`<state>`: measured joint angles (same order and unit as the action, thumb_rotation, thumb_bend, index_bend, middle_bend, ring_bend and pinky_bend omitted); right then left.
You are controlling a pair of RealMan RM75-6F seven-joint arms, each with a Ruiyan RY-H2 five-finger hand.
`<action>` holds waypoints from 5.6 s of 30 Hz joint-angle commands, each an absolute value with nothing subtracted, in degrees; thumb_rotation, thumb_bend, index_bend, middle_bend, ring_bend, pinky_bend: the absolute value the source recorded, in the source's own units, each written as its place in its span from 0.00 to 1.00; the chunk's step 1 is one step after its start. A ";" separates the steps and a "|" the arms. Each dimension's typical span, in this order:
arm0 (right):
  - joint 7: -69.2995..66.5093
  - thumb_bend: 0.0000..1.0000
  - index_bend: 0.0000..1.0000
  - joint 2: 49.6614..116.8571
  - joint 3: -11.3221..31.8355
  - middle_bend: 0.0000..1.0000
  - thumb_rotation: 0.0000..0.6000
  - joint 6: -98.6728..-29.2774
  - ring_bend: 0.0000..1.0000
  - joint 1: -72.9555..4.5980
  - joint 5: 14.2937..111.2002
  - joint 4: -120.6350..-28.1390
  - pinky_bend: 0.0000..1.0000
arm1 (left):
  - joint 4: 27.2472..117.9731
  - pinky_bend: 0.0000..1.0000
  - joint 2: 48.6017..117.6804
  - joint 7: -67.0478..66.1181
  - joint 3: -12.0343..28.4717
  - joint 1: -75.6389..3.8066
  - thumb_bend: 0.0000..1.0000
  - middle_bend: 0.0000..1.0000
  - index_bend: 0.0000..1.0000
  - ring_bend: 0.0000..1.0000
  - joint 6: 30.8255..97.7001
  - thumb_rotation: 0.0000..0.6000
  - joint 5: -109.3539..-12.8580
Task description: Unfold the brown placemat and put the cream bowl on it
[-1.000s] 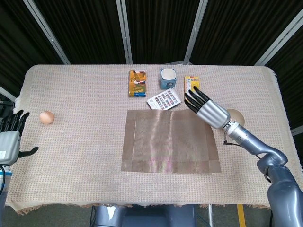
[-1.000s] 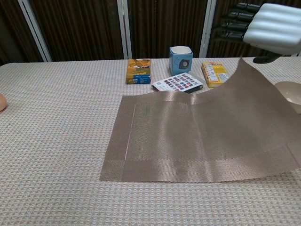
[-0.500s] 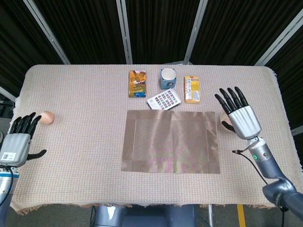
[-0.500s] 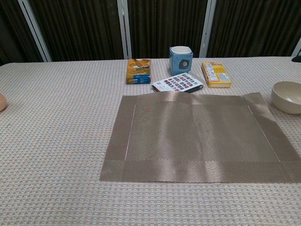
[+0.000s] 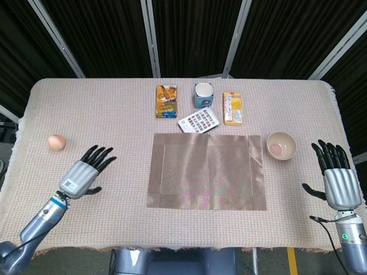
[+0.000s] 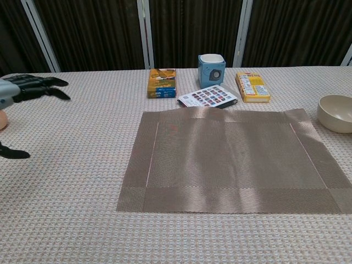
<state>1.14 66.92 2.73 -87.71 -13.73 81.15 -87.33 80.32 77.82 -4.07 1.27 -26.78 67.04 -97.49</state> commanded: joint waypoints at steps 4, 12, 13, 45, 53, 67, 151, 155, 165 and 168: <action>2.95 0.00 0.00 67.32 2.22 0.00 1.00 -88.80 0.00 -11.84 81.15 -90.42 0.00 | 71.97 0.00 86.87 -0.32 -0.74 -32.27 0.23 0.00 0.32 0.00 64.26 1.00 -102.78; 4.10 0.00 0.00 67.29 2.11 0.00 1.00 -88.10 0.00 -11.34 82.00 -90.99 0.00 | 65.69 0.00 93.69 0.91 -1.90 -34.66 0.25 0.00 0.32 0.00 63.91 1.00 -104.79; 4.08 0.00 0.00 67.28 2.15 0.00 1.00 -88.08 0.00 -11.33 82.04 -90.98 0.00 | 65.34 0.00 94.18 0.96 -1.98 -34.82 0.25 0.00 0.32 0.00 63.88 1.00 -104.92; 2.36 0.00 0.00 66.67 4.73 0.00 1.00 -87.20 0.00 -9.92 82.72 -91.21 0.00 | 58.31 0.00 99.62 2.16 -5.88 -37.11 0.26 0.00 0.33 0.00 65.23 1.00 -104.74; 2.24 0.00 0.00 66.44 5.12 0.00 1.00 -87.37 0.00 -9.56 83.08 -91.47 0.00 | 58.60 0.00 100.01 1.73 -6.59 -37.27 0.26 0.00 0.33 0.00 64.83 1.00 -104.41; 2.23 0.00 0.00 66.31 5.52 0.00 1.00 -87.09 0.00 -9.24 83.39 -91.65 0.00 | 57.90 0.00 102.36 1.02 -6.72 -38.32 0.29 0.00 0.33 0.00 63.90 1.00 -104.07; 2.27 0.00 0.00 66.14 6.92 0.00 1.00 -87.51 0.00 -7.93 85.71 -93.72 0.00 | 65.77 0.00 89.55 0.53 -20.03 -35.26 0.49 0.00 0.69 0.00 75.07 1.00 -113.11; 2.38 0.00 0.00 66.14 6.91 0.00 1.00 -87.58 0.00 -7.92 85.95 -93.93 0.00 | 64.15 0.00 88.96 2.27 -20.42 -33.67 0.49 0.00 0.69 0.00 76.28 1.00 -112.38; 2.65 0.00 0.00 66.22 6.92 0.00 1.00 -87.56 0.00 -7.94 86.26 -94.20 0.00 | 62.86 0.00 89.62 3.75 -20.59 -32.35 0.49 0.00 0.69 0.00 77.59 1.00 -113.39; 2.50 0.00 0.00 66.13 7.01 0.00 1.00 -87.57 0.00 -7.90 86.18 -94.21 0.00 | 62.70 0.00 89.57 3.78 -20.50 -32.15 0.49 0.00 0.69 0.00 77.44 1.00 -113.44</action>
<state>2.50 66.13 7.01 -87.57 -7.91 86.18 -94.20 62.71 89.58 3.77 -20.51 -32.16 77.46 -113.44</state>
